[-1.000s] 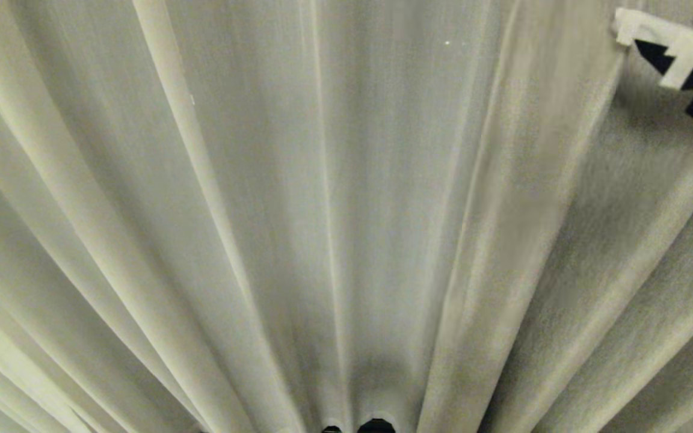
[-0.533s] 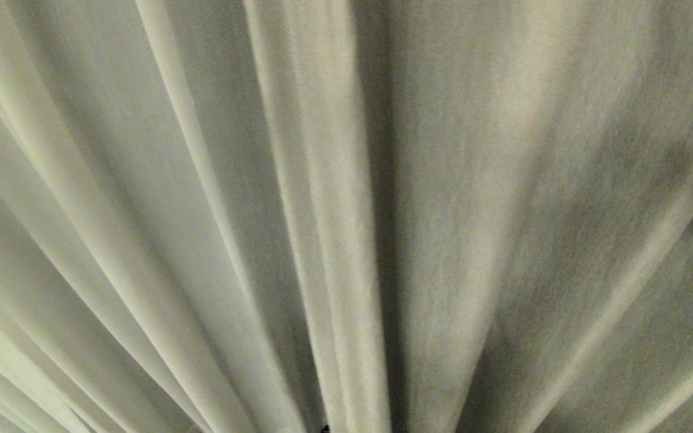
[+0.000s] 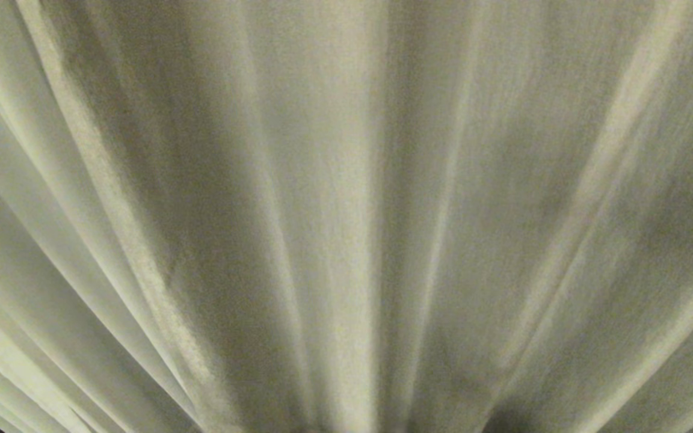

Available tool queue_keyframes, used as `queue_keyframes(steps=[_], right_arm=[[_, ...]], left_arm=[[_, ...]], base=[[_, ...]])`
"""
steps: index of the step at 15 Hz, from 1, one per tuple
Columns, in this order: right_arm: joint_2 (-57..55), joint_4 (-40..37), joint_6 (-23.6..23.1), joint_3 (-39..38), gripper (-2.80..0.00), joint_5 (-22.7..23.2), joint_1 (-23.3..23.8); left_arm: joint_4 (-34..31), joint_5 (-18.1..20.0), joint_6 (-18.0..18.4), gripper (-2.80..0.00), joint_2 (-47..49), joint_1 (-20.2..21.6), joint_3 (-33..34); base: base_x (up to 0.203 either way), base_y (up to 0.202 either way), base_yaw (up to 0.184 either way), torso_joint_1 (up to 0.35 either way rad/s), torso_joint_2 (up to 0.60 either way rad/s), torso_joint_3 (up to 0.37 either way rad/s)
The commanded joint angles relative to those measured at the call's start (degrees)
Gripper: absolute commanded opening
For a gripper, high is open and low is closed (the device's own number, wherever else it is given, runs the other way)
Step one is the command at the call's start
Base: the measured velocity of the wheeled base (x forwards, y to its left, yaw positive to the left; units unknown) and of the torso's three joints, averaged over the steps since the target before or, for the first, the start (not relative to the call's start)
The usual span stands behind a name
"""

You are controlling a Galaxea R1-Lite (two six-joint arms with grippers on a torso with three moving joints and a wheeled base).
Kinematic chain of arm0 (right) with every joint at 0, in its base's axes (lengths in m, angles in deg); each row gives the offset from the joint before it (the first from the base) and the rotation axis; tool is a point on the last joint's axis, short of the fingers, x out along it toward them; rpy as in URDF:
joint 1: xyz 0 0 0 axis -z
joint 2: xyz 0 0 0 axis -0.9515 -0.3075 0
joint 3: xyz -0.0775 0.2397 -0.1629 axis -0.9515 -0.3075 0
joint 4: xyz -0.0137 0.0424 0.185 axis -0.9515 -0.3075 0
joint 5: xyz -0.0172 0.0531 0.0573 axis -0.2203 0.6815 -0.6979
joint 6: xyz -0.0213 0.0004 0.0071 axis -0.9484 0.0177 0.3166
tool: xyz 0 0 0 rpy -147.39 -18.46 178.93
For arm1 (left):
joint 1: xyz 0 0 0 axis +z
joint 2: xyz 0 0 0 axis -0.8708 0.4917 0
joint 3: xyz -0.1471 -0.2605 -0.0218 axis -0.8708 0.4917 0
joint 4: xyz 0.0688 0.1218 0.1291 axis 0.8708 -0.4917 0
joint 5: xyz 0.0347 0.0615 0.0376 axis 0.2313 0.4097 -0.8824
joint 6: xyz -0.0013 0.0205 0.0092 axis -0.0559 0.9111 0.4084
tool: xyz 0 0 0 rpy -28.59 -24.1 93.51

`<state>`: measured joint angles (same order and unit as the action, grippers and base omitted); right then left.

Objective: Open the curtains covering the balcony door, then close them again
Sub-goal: Close the outer curtains on both sides

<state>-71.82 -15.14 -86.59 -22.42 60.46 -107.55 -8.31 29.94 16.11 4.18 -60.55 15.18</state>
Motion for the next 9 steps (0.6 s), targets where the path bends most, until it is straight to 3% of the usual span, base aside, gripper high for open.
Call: queue_keyframes(steps=[1,2,3,9], right_arm=[[1.62,0.60,-0.08,-1.70,0.00,-0.04,0.54],[1.68,0.51,-0.08,-1.88,0.00,0.00,0.66],[1.93,0.58,-0.08,-2.02,-2.80,-0.04,0.66],[3.15,0.15,-0.08,-4.81,-2.80,0.24,4.35]], left_arm=[[0.02,0.02,0.02,-2.80,-0.02,0.00,0.00],[0.02,0.02,0.02,-2.80,-0.02,0.00,0.00],[0.02,0.02,0.02,-2.80,-0.02,0.00,0.00],[0.02,0.02,0.02,-2.80,-0.02,0.00,0.00]], base=[[0.000,0.000,0.000,0.000,0.00,0.000],[0.000,0.000,0.000,0.000,0.00,0.000],[0.000,0.000,0.000,0.000,0.00,0.000],[0.000,0.000,0.000,0.000,0.00,0.000]])
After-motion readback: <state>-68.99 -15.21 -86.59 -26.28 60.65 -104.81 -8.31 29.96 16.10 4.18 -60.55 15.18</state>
